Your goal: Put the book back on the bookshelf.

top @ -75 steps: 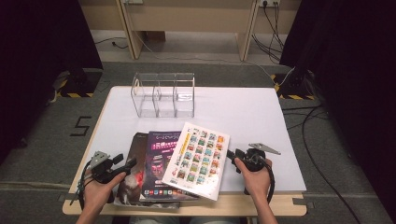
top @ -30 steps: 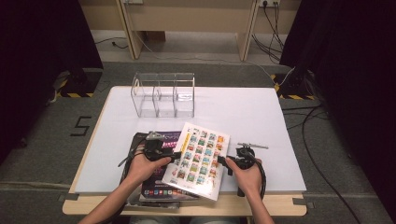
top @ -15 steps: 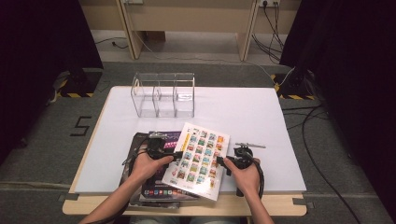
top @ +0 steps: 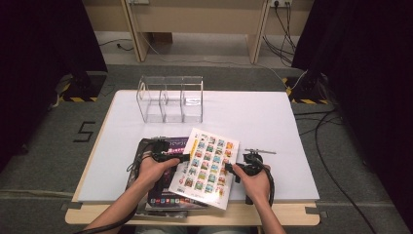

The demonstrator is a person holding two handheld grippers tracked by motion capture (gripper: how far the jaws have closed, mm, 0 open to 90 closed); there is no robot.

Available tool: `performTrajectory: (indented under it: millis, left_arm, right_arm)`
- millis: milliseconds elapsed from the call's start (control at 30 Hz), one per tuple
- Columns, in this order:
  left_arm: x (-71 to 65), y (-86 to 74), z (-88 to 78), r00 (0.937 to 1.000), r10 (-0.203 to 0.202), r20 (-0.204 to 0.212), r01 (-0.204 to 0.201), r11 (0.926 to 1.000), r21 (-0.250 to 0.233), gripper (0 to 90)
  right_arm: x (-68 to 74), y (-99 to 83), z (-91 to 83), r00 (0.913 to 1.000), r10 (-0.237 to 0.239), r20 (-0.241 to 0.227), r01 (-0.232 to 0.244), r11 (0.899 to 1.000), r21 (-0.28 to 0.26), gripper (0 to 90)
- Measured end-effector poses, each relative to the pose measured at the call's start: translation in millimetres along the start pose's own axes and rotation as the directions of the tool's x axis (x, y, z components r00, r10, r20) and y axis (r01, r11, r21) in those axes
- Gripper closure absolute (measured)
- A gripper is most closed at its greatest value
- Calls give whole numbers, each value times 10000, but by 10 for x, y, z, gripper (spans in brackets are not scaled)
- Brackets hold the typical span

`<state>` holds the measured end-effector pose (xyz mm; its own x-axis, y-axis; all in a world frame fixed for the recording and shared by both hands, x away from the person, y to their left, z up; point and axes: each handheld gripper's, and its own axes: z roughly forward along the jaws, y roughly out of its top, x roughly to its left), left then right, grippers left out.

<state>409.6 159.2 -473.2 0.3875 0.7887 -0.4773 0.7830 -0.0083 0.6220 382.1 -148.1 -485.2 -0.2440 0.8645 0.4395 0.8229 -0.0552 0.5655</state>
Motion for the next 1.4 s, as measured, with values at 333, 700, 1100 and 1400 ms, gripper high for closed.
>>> performTrajectory:
  millis: [333, 700, 1100, 1400]
  left_arm:
    - [-150, 46, -12, 9850, -728, 1562, 758, 9970, -138, 634]
    - [-128, 21, 70, 9827, -433, 1801, 425, 9991, 83, 748]
    - [15, -126, -35, 9658, 60, 2592, 229, 9938, -1084, 759]
    - [111, -177, -133, 9555, 10, 2951, 478, 9863, -1579, 760]
  right_arm:
    - [8, 19, 20, 9997, -230, 34, 229, 9997, 26, 478]
    - [22, 55, 39, 9989, -472, -27, 472, 9988, 114, 472]
    - [-88, 211, 100, 9974, -155, -700, 148, 9998, -112, 432]
    - [-103, 377, 216, 9921, 292, -1219, -285, 9996, 78, 422]
